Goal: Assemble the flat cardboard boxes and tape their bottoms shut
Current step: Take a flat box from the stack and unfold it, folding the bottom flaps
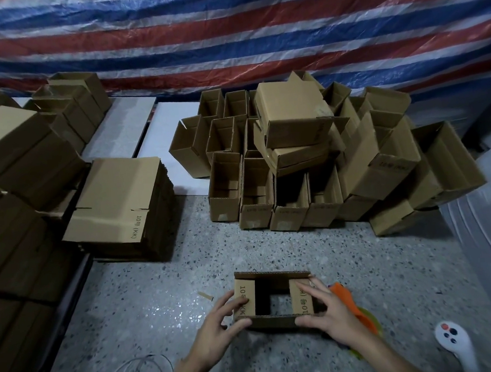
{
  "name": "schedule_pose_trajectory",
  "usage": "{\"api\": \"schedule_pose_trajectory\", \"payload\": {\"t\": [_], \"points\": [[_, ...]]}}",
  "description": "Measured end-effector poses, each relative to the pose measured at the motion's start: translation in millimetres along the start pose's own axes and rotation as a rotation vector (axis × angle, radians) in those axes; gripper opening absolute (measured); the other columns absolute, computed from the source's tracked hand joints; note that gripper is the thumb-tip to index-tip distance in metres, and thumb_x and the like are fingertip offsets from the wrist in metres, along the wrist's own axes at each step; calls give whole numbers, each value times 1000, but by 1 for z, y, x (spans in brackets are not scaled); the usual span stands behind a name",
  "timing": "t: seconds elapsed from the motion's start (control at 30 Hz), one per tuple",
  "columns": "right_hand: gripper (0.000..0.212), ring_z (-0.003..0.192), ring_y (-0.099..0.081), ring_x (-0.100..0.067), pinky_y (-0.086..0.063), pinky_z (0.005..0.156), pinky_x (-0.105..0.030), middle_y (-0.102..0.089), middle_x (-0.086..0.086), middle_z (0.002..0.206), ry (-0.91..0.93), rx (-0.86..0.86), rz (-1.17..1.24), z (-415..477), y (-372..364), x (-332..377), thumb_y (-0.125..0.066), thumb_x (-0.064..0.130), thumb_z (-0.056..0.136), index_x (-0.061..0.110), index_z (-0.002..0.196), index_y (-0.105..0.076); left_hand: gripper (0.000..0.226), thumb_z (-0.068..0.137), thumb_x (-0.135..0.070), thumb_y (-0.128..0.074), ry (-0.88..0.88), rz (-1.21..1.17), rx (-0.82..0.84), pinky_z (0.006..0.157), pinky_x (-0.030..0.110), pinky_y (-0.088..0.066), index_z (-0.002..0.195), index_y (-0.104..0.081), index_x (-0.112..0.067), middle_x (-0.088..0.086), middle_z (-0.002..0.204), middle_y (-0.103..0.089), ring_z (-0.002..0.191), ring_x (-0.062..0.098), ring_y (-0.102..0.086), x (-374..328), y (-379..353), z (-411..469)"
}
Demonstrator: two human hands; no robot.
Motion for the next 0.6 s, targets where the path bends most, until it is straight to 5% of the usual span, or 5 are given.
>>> {"api": "schedule_pose_trajectory", "payload": {"t": [0.17,0.33,0.4,0.47,0.6], "points": [[45,127,-51,-10,-44,105,-27,-55,25,128,62,-254,10,8,4,6,-85,52,66,51,104,-62,14,83,-36,-79,22,16,-220,71,13,-48,92,-69,-32,-11,116,-58,89,8,-62,-11,-6,12],[65,111,-60,-19,-53,89,-39,-56,15,116,-2,-367,-51,6,3,7,-88,47,64,45,104,-38,20,89,-44,-70,72,214,-279,72,28,-54,99,-56,-34,-16,118,-52,86,5,-61,-16,-8,9],[87,123,-56,-23,-51,99,-45,-52,11,132,-14,-366,-49,5,4,12,-89,43,65,50,130,-32,35,91,-48,-66,72,262,-302,70,34,-57,120,-51,-36,-18,132,-42,87,3,-62,-18,-11,5],[117,139,-42,-20,-40,113,-51,-36,8,154,-5,-331,-40,5,2,18,-89,35,69,47,154,-9,73,89,-46,-70,63,206,-321,65,30,-55,148,-26,-47,-19,144,-25,90,3,-62,-24,-9,3],[121,149,-24,-13,-33,118,-47,-11,21,161,72,-290,-136,4,1,27,-85,34,76,62,149,7,109,85,-40,-76,11,305,-298,61,30,-52,156,7,-46,-17,164,4,122,19,-56,-37,0,11]]}}
Point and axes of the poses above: each hand's wrist, its own z-axis towards the middle knuckle, its own y-axis out of the back of the hand, x = y × z, the point moved 8 cm from there along z, towards the middle knuckle
